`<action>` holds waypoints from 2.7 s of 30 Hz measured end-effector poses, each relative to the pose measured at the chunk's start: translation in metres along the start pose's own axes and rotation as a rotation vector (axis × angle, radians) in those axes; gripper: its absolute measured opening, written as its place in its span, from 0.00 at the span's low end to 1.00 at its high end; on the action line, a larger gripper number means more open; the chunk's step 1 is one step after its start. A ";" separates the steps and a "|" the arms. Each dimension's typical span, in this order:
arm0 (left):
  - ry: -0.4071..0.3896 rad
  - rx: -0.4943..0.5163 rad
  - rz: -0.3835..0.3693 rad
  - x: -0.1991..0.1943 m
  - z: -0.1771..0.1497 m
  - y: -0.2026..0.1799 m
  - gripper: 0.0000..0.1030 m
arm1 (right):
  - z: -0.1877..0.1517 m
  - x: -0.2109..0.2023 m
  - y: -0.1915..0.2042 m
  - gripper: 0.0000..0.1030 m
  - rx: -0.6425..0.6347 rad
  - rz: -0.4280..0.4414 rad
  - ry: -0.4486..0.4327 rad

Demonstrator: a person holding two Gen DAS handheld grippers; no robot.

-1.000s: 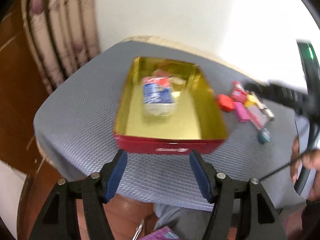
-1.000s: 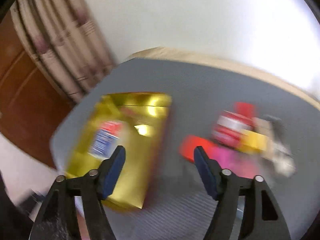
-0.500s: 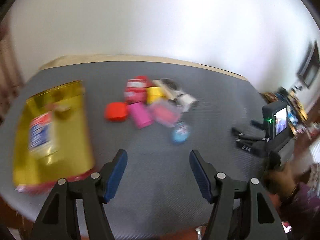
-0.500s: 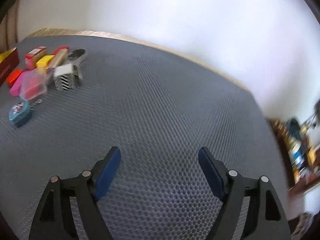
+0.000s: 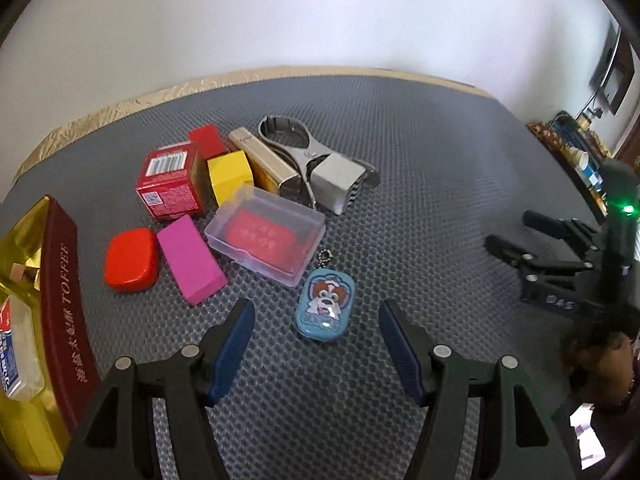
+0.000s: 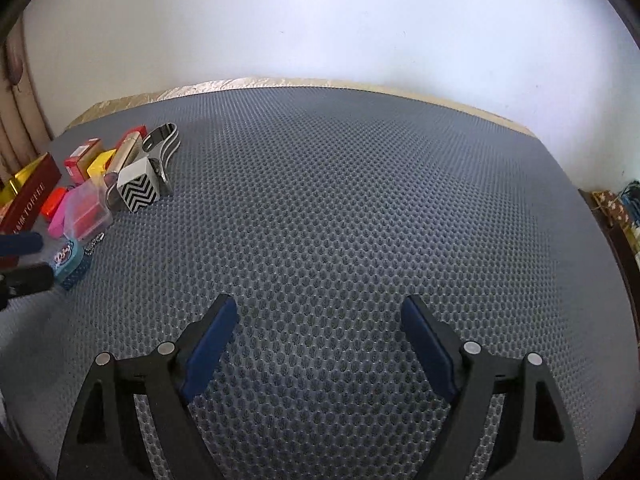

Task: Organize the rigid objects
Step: 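Grasp the blue dog-print tin with the left gripper, then carry the dog tin over the gold tin while the right gripper grasps the clear case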

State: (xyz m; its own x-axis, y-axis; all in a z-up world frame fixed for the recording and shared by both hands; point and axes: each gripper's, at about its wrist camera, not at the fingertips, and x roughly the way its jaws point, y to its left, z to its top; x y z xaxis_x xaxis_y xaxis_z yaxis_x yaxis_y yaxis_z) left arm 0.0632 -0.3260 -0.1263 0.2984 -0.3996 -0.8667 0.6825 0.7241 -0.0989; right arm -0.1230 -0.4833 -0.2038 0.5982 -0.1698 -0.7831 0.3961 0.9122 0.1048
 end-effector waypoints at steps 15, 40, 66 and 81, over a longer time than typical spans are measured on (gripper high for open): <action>-0.017 -0.056 -0.035 0.014 -0.001 0.003 0.30 | -0.001 0.006 0.010 0.84 -0.002 0.011 0.021; -0.205 -0.442 0.079 -0.129 -0.071 0.137 0.30 | -0.004 0.011 0.041 0.86 -0.054 -0.029 0.027; -0.200 -0.558 0.093 -0.125 -0.095 0.192 0.30 | 0.083 0.045 0.218 0.75 -0.377 0.491 0.200; -0.174 -0.577 0.090 -0.120 -0.098 0.199 0.30 | 0.090 0.040 0.232 0.75 -0.440 0.499 0.215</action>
State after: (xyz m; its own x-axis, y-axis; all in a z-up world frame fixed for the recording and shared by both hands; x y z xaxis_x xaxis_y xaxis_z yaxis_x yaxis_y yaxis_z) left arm 0.0984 -0.0787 -0.0901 0.4756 -0.3738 -0.7963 0.1928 0.9275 -0.3202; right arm 0.0555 -0.3123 -0.1562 0.4664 0.3448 -0.8146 -0.2359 0.9360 0.2611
